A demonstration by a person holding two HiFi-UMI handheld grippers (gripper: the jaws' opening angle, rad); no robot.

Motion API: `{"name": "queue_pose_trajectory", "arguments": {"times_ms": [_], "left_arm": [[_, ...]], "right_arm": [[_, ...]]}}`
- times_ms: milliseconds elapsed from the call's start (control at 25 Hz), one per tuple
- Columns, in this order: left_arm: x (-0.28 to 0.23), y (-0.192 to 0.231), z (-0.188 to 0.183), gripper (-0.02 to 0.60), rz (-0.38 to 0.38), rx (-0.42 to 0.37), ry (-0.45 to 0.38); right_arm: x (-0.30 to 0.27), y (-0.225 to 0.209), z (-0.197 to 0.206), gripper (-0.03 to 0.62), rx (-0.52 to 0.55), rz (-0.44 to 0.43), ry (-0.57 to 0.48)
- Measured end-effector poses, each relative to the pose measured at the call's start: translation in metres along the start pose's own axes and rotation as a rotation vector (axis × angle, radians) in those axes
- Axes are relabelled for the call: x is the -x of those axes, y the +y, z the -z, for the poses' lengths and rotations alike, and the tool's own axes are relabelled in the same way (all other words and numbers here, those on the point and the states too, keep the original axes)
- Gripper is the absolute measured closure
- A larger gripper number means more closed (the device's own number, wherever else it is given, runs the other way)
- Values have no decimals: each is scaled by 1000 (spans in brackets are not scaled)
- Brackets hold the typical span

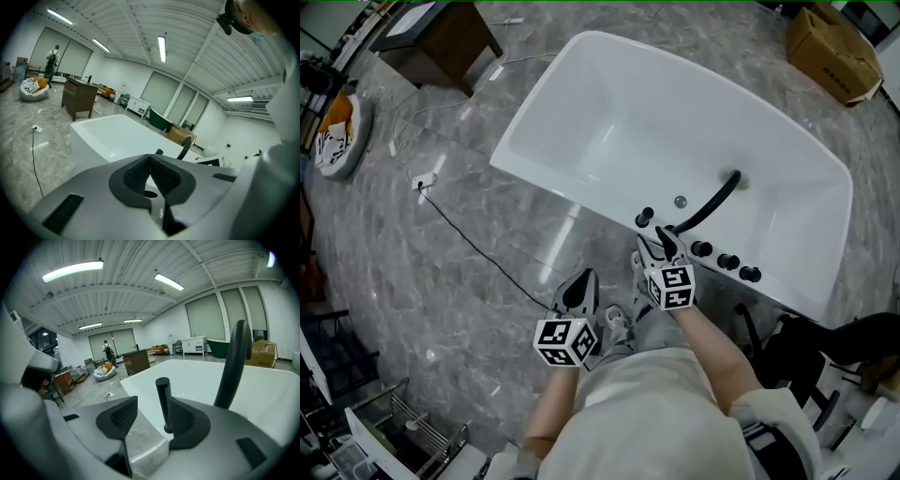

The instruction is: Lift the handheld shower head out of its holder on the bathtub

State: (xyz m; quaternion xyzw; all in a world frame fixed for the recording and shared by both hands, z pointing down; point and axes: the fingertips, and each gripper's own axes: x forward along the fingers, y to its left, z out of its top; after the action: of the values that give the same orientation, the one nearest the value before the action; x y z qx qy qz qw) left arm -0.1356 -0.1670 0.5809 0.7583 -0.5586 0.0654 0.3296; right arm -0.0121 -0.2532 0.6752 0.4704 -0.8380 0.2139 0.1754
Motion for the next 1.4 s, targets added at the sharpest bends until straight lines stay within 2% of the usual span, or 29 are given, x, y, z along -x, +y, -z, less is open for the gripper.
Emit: {"name": "queue_pose_trajectory", "arguments": {"times_ms": [360, 680, 840, 960, 1040, 1400], "left_arm": [[-18, 5, 7, 561, -16, 18, 23], [-23, 13, 19, 561, -35, 33, 57], [-22, 18, 20, 561, -41, 36, 65], [-22, 19, 20, 561, -45, 38, 69], [-22, 20, 20, 561, -49, 39, 70], [-17, 16, 20, 561, -34, 33, 70]], "right_arm": [[-44, -24, 32, 390, -36, 86, 77], [-76, -36, 53, 390, -28, 112, 145], [-85, -39, 58, 391, -27, 125, 168], [-87, -43, 61, 441, -27, 147, 188], [-86, -45, 61, 448, -15, 153, 198], [-75, -39, 47, 453, 22, 168, 182]]}}
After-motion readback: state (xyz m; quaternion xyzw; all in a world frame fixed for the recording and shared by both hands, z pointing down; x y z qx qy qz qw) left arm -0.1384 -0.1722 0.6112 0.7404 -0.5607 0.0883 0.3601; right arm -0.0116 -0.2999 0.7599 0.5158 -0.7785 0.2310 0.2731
